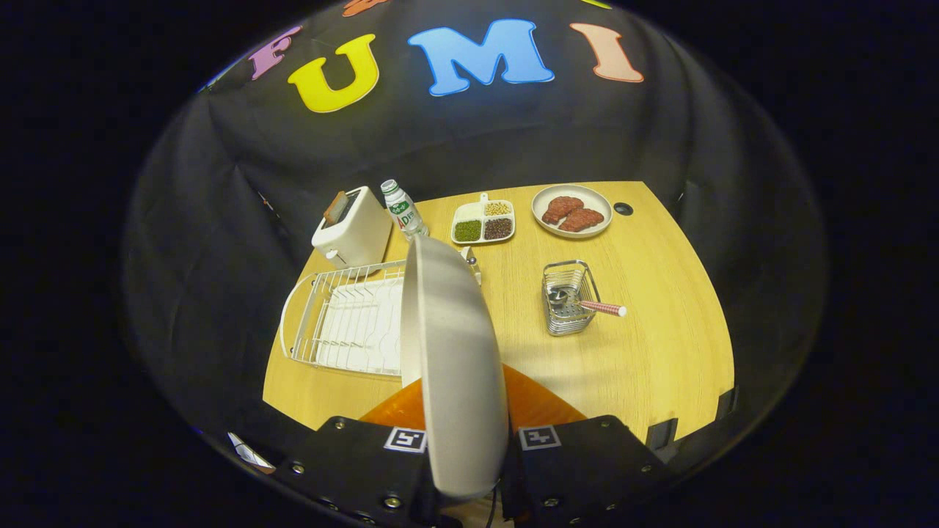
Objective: Take the plate from the dish rack, then take the spoon from the basket and place it into the plate.
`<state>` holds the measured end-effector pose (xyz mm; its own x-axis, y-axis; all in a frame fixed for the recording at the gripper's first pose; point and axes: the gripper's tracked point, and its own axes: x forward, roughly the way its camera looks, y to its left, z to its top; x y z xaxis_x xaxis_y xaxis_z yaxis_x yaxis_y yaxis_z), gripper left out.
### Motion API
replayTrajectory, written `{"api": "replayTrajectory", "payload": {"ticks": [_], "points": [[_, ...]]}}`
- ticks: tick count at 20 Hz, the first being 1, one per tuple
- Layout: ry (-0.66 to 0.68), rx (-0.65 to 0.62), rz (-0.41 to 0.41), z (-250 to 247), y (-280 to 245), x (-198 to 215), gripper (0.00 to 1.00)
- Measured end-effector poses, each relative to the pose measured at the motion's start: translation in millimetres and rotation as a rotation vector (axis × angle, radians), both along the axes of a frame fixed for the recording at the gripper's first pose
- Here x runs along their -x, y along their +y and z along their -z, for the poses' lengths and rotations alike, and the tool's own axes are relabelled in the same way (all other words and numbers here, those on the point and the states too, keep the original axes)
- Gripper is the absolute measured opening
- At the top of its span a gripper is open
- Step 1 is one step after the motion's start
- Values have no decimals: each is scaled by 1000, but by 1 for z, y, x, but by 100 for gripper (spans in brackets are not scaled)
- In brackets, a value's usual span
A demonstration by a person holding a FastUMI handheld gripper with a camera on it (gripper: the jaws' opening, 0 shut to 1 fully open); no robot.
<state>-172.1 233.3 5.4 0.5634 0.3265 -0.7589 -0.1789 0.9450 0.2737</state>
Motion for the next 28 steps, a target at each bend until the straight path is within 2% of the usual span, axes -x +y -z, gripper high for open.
{"api": "replayTrajectory", "payload": {"ticks": [8,13,19,28], "points": [[84,-83,35,49,-59,21,30],[139,-200,67,87,-68,28,30],[181,-213,74,134,-74,26,30],[236,-406,59,193,-71,23,30]]}}
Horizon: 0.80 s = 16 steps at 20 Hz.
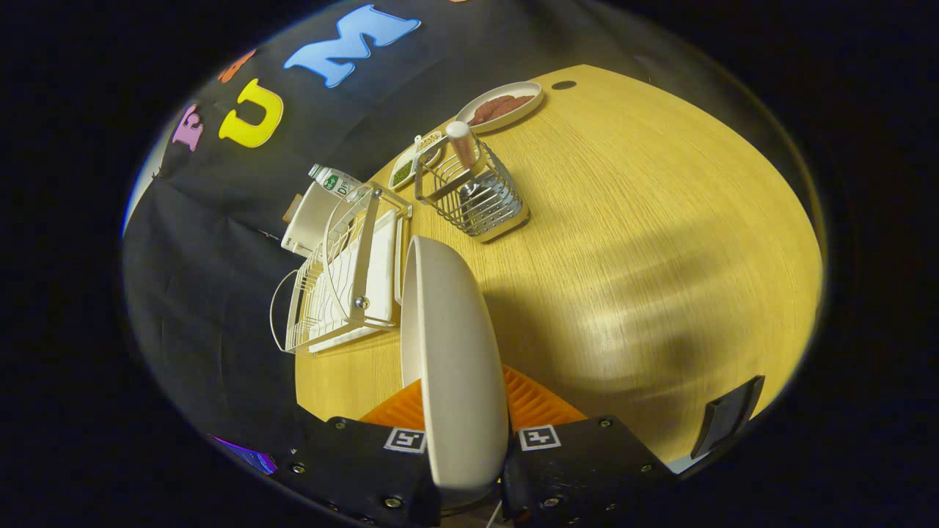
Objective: Take the plate from the dish rack, then take the spoon from the basket and place it into the plate.
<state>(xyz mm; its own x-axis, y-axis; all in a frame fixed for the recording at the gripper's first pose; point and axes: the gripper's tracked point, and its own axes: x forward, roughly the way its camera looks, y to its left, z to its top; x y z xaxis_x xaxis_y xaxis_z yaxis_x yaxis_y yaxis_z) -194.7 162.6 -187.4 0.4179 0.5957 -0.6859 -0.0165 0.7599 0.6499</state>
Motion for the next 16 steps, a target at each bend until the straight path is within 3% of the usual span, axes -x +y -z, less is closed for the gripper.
{"api": "replayTrajectory", "payload": {"ticks": [5,7,12,16], "points": [[-29,-36,-21,11,-8,-3,31],[-26,-33,-15,9,-17,-6,37],[-69,55,11,5,-56,-13,43],[-186,89,41,-40,-88,-25,42]]}}
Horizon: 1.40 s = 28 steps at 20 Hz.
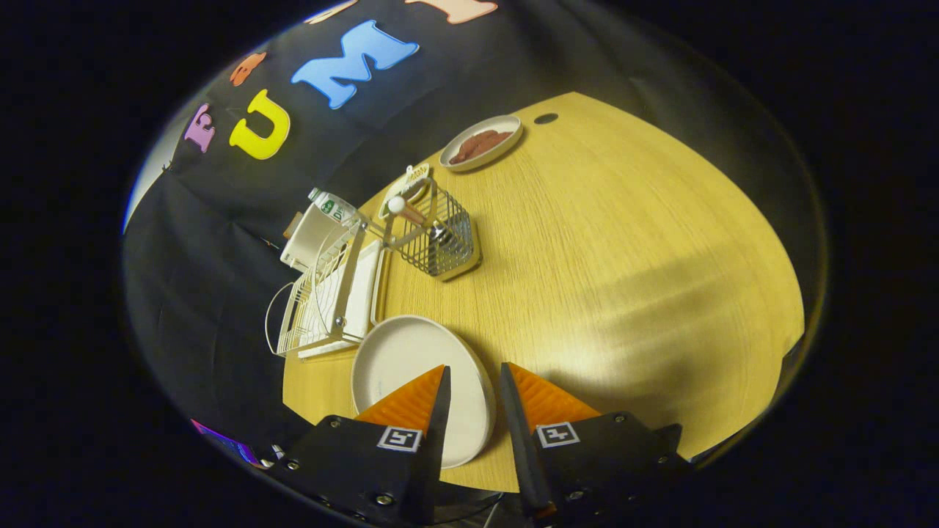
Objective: Take the plate from the dish rack, then take the spoon from the basket and place it into the plate.
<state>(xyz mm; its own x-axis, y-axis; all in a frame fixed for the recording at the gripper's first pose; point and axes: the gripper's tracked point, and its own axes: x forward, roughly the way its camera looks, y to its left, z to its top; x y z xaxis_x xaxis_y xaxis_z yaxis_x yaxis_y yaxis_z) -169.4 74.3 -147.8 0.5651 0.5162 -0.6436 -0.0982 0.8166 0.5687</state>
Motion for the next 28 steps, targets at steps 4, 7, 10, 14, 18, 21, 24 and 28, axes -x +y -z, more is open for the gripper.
{"api": "replayTrajectory", "payload": {"ticks": [4,7,10,14,18,21,24,28], "points": [[-237,122,22,-61,-22,-32,43],[-416,216,25,-109,-26,-49,42],[-539,223,36,-145,-15,-63,42],[-652,239,66,-168,-9,-72,42],[-727,265,95,-170,-6,-78,69],[-945,248,127,-185,3,-88,74],[-998,271,133,-163,11,-93,74],[-1002,279,161,-132,19,-118,74]]}}
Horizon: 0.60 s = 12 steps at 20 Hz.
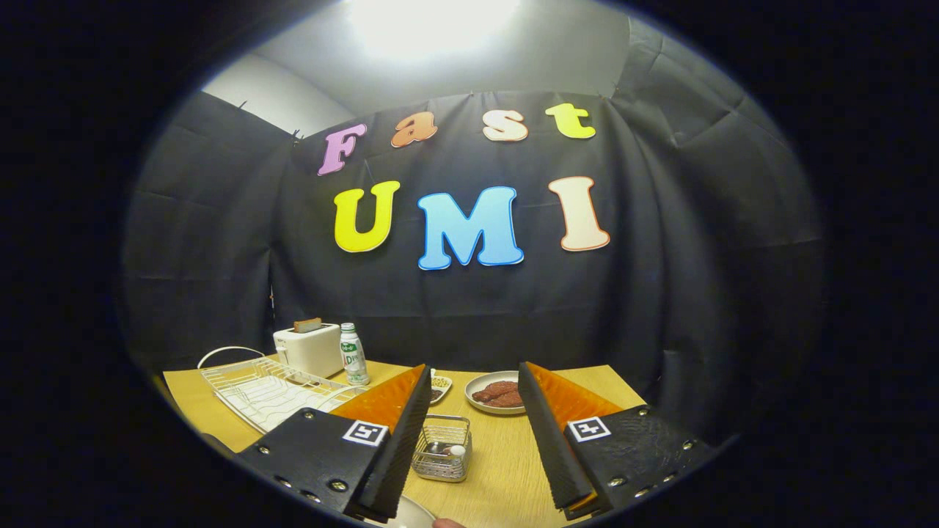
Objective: Take the plate from the dish rack, then take the spoon from the basket and place it into the plate.
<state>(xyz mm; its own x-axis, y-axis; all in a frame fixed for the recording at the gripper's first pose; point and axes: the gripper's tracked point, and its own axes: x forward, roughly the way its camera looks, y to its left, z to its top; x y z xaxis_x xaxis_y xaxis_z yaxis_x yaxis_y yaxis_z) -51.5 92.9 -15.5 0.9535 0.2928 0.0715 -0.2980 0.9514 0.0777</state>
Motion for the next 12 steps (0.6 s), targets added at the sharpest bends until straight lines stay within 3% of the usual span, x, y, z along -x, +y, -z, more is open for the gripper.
{"api": "replayTrajectory", "payload": {"ticks": [8,10,12], "points": [[29,13,11,59,21,-43,74],[35,38,-6,72,29,-52,73],[59,50,-32,86,37,-55,64]]}}
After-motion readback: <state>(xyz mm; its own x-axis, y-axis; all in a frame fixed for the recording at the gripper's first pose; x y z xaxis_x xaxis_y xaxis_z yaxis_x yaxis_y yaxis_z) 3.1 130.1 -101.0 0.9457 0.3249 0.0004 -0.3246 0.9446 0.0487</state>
